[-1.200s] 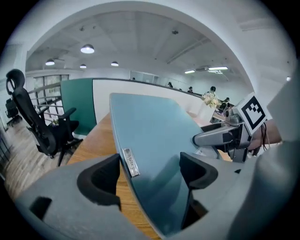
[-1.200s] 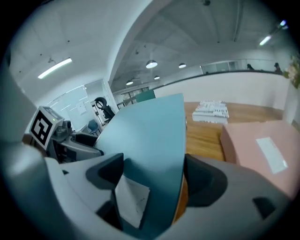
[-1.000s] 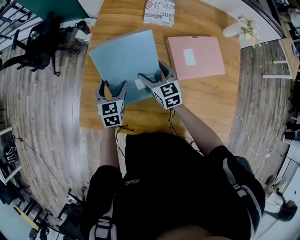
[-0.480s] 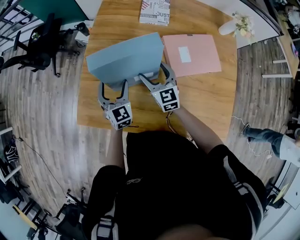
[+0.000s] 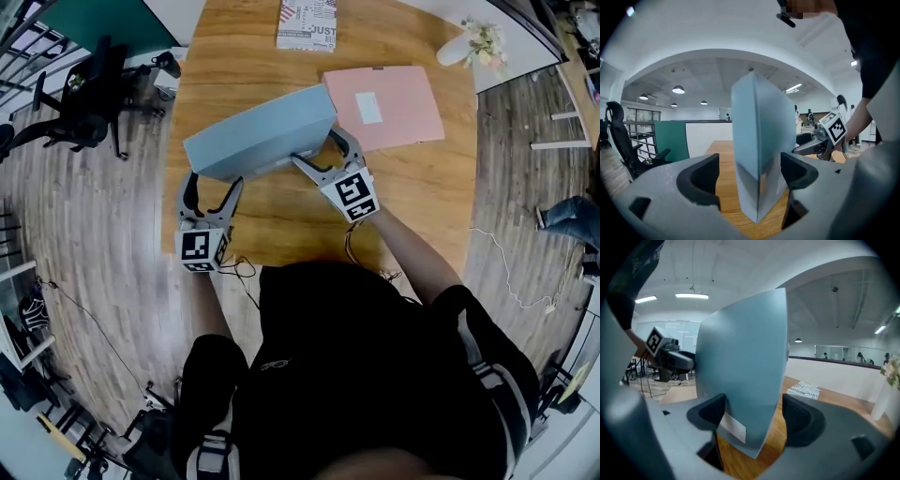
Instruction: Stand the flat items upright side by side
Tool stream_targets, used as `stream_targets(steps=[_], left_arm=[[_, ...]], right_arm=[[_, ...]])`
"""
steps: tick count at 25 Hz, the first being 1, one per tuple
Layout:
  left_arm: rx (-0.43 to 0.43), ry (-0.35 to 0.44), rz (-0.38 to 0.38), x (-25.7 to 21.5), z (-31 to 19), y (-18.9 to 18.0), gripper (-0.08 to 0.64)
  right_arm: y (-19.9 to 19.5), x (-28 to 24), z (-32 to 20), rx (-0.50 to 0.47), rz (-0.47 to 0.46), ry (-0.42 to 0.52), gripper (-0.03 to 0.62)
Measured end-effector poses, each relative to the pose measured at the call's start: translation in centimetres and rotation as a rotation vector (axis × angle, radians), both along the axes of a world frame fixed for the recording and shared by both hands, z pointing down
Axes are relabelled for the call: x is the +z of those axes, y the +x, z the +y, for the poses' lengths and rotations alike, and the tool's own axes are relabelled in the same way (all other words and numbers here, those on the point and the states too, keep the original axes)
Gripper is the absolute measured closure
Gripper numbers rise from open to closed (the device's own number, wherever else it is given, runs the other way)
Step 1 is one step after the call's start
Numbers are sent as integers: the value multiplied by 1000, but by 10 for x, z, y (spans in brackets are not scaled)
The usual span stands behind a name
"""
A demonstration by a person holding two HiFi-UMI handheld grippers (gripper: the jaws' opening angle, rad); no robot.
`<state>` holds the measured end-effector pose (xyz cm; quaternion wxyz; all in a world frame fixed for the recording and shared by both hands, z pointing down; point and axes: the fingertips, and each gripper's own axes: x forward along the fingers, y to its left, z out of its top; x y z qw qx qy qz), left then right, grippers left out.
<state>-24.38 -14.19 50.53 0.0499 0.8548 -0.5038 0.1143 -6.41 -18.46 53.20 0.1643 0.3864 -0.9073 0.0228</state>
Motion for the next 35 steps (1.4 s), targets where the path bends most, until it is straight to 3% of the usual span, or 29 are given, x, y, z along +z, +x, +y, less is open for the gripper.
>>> stream_targets(steps=[2,6,9,15,20,28,32,35], left_arm=[[93,-12,-14,-11,-9,-4,131],[332,-15,-41,-25,-17,32,132],[341,2,-58,-24,-25,41,157],[191,77,-74,-30,-25,35,169],[-2,88,-86,-28,-15,19,175],[-288,77,-106,-28,6,0,213],[-379,91,-112,-22,11,-17,213],[-405,70,-112,-20,13,-23,206]], right_arm=[[-1,-5,3,-30,20,12,207],[-2,-13,6,-61,15,13,213],[-1,-13,-1,-70,31,13,215],[-15,-11,-26,-170,62,20,209],[-44,-10,-43,-387,78,30,207],[-108,-8,-70,-732,177,17,199],[-135,-10,-74,-803,203,19,198],[-141,-12,-75,-799,215,20,199]])
